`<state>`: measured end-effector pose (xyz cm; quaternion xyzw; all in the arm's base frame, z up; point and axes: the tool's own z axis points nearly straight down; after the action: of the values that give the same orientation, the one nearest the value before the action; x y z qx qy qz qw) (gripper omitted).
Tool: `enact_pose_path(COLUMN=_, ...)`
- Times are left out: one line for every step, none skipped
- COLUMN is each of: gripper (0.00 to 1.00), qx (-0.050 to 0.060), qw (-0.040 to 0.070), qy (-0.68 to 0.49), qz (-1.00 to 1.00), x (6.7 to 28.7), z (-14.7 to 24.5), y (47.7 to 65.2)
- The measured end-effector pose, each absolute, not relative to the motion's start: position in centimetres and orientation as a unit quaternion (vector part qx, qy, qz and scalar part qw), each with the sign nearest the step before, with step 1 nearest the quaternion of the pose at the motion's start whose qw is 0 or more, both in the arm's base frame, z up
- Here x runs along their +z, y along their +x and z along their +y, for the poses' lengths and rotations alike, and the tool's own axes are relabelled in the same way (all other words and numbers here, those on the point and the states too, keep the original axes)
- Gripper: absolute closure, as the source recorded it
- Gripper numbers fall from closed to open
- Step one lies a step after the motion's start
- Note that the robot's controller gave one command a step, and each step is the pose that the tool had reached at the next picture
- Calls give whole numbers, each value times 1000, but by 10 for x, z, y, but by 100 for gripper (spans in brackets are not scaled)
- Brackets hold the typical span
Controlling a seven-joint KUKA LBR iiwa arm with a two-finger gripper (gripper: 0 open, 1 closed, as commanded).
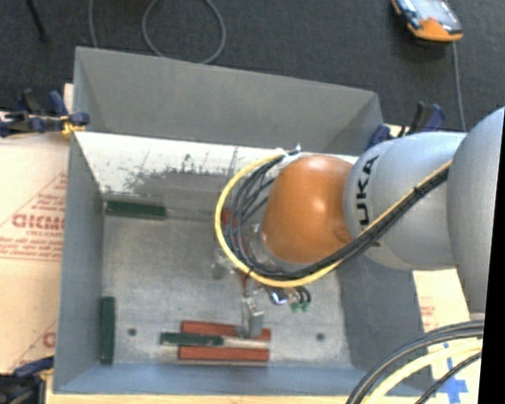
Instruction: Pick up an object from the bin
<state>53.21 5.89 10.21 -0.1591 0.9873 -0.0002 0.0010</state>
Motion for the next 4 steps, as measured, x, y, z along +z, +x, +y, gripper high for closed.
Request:
enact_pose_path(gripper=0, qx=0, qw=5, qy=-138, qz=990, x=102, z=76, y=624)
enact_pose_path(gripper=0, qx=-3, qw=4, qy=-325, qz=946, x=72, z=2, y=640)
enact_pose_path(gripper=0, qx=-2, qw=4, qy=-525, qz=851, x=72, z=26, y=647)
enact_pose_path(gripper=100, qx=-1, qw=5, qy=-524, qz=852, x=73, z=26, y=647)
